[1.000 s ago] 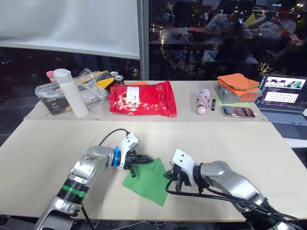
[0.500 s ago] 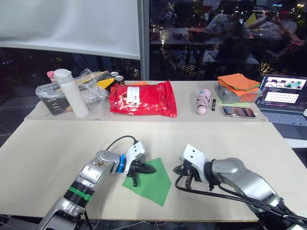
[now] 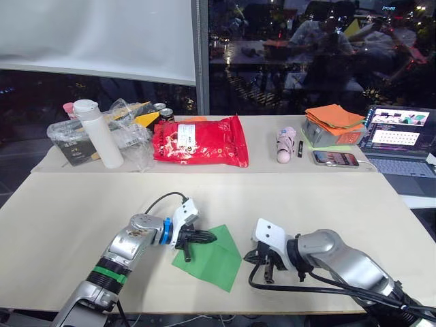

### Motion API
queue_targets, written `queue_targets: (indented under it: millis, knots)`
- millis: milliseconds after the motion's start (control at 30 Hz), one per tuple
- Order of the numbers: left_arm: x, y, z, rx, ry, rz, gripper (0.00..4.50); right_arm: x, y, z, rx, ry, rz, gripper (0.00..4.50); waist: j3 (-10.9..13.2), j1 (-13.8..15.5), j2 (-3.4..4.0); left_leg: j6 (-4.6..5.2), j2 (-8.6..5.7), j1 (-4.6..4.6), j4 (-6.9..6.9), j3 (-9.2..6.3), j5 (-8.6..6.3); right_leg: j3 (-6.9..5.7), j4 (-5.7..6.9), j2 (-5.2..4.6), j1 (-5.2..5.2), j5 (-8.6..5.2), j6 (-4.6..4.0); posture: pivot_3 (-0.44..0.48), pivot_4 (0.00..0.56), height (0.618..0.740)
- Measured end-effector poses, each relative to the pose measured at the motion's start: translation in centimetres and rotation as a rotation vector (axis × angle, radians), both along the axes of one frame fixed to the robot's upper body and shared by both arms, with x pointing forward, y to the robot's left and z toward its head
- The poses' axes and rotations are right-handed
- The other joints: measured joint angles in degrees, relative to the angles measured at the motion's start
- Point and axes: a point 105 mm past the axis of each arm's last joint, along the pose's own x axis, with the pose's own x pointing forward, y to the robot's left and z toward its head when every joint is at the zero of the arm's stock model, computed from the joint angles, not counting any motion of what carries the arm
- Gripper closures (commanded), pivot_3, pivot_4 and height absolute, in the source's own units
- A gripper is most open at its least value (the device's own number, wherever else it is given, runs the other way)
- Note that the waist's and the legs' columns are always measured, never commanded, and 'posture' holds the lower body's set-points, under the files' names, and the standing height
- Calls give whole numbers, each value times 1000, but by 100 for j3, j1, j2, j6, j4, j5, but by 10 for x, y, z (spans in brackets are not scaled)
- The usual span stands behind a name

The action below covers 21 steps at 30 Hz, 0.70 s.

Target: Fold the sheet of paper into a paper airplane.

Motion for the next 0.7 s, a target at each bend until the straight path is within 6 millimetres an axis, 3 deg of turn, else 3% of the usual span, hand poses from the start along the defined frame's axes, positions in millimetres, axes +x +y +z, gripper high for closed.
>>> queue_targets:
  millis: [300,500,700]
  knots:
    - [-2,4,-2,-8,-12,26,4459,1,18,-2,103,54,48,4500,-2,-60,-1,0,3,11,-1,0,0,0,5,3,7,0,-1,0,150,732]
    - [-3,5,-2,-8,-14,36,4459,1,35,13,207,65,76,4500,-2,-41,0,0,3,9,0,0,0,0,4,2,7,0,-1,0,150,732]
    - [-6,25,1,-33,72,126,4459,9,41,16,227,67,66,4500,0,-75,1,0,3,8,-2,0,0,0,8,2,3,-1,-1,0,150,732]
